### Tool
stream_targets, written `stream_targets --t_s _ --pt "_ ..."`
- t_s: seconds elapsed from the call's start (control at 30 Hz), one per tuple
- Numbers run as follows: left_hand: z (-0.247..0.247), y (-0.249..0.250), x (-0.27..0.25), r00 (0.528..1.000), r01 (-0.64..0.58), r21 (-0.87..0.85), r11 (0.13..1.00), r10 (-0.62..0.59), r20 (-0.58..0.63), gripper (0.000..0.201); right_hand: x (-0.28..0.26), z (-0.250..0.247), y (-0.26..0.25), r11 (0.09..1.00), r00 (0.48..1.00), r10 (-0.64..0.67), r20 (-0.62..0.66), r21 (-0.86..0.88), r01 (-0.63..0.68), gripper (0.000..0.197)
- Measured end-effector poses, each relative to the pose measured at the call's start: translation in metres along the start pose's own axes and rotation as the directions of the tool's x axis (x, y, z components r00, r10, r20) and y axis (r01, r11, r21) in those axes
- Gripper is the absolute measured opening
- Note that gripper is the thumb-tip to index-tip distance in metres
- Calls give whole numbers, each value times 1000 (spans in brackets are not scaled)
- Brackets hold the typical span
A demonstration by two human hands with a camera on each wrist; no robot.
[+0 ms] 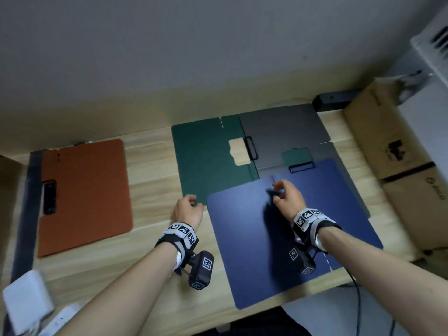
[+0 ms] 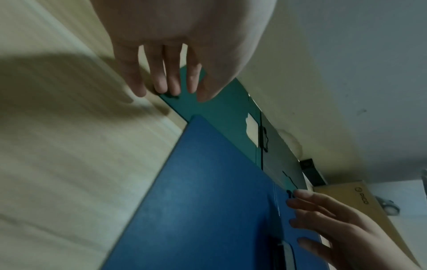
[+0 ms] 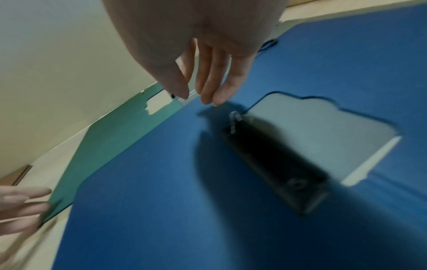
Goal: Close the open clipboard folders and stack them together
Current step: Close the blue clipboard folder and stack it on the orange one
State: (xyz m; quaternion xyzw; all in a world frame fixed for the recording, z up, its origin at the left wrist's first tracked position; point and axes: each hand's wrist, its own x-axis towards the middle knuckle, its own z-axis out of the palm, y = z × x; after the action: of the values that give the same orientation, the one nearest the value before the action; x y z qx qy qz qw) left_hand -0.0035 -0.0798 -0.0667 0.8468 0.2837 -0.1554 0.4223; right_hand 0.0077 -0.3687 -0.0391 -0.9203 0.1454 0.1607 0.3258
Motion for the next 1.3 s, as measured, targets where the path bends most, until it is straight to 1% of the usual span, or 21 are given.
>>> stream_targets --t_s 0.07,0.23,0.37,0.43,0.53,0.63,0.7,0.73,0.8,0.83,0.87,0.9,0.97,1.0,1.07,1.1,1.17,1.23,1.3 --pt "17 8 -9 1000 20 44 999 -20 -2 37 2 -15 20 1000 1000 6 -3 -3 -6 38" --pt "45 20 -27 998 57 112 992 -53 -44 44 8 -39 67 998 1000 11 27 62 -13 31" --pt "56 23 -33 995 65 182 981 -49 -90 51 14 -41 86 1000 993 22 120 -19 -19 25" --pt "62 20 -35 997 12 232 973 6 -77 54 13 -30 89 998 989 10 150 -68 1 21" --pt "68 14 -39 985 -136 377 916 166 -49 58 6 -11 84 983 990 -23 139 -179 48 13" --pt "73 18 -45 953 -266 497 826 301 10 61 -2 1 75 972 993 -81 88 -213 98 15" --pt "79 25 -47 929 -349 527 775 358 89 62 -4 2 73 979 990 -81 113 -179 101 14" --pt "84 30 -48 917 -388 531 753 374 139 62 -3 1 74 985 986 -68 151 -145 90 14" --pt "97 42 -49 884 -467 513 720 401 242 62 2 -7 79 998 968 -53 244 -6 56 14" --pt "104 50 -49 862 -508 497 704 419 287 62 8 -13 82 997 968 -66 243 61 53 15" --pt "111 58 -48 838 -545 483 685 438 326 62 16 -20 85 993 977 -85 195 96 68 16" --pt "119 67 -47 816 -577 476 663 451 361 64 25 -28 88 991 987 -106 121 92 95 16" --pt "135 83 -44 780 -624 483 614 459 425 68 46 -46 95 987 987 -158 -16 13 158 17" --pt "143 90 -43 767 -640 497 586 454 453 71 57 -54 99 983 983 -177 -46 -46 175 22" --pt "158 101 -40 760 -648 536 540 423 493 80 77 -67 105 967 982 -183 -35 -186 174 38" --pt "164 106 -38 765 -642 552 533 401 503 85 86 -71 107 954 982 -187 -23 -242 176 47" --pt "172 116 -34 773 -628 560 540 353 526 96 100 -76 107 932 974 -226 -24 -298 209 59" --pt "177 123 -31 771 -624 565 540 311 556 103 111 -80 105 920 961 -271 -60 -308 241 62" --pt "179 126 -30 768 -623 574 532 273 580 106 118 -82 103 904 950 -309 -47 -324 278 60"
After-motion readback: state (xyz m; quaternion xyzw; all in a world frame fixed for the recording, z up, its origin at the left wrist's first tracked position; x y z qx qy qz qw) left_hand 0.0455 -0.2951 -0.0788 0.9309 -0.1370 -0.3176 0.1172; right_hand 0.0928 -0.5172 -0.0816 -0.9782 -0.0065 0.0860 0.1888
